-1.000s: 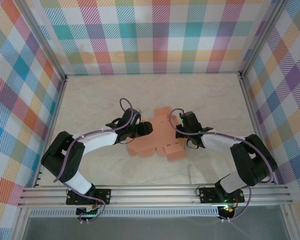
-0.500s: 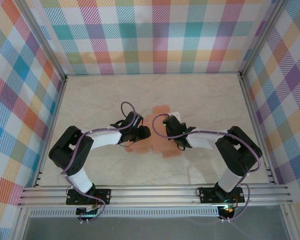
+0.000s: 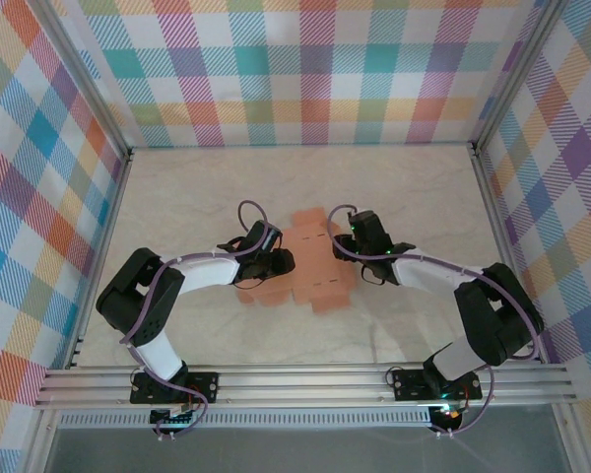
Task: Fold the paper box
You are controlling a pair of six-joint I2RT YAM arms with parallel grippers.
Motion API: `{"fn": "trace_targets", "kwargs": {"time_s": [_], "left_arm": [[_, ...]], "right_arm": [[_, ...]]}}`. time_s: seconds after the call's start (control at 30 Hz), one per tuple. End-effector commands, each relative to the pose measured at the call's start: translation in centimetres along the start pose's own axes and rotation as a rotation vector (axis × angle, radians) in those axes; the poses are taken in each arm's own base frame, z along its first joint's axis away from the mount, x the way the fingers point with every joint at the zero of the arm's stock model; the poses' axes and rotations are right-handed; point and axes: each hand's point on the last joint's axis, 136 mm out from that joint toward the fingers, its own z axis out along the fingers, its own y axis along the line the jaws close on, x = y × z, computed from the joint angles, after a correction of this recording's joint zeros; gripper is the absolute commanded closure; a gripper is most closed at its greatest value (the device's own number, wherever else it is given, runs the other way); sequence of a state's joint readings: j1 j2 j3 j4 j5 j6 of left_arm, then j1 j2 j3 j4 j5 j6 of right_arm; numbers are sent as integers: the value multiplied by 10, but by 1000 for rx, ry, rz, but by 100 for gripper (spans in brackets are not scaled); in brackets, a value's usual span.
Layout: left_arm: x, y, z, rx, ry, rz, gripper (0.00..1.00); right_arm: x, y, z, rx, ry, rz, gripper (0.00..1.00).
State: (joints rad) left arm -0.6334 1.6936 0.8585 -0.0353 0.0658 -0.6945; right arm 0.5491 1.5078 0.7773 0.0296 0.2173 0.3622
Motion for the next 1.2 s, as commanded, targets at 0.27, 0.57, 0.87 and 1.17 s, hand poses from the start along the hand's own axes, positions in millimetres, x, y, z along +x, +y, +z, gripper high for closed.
{"fn": "trace_targets", "kwargs": {"time_s": [0.27,0.57,0.87,1.17], "left_arm": [[8,7,4,-34,27,37,56],[9,3,4,-15,39,38,56],[6,-4,2,12,31,28,56],[2,-7,-6,20,14,35,55]], "right_arm": [[21,9,18,-344,224,89,45],[31,11,25,-326,266,37,88],[27,-9,19,74,194,-224,100],[22,-12,15,228,160,-248,100]]}}
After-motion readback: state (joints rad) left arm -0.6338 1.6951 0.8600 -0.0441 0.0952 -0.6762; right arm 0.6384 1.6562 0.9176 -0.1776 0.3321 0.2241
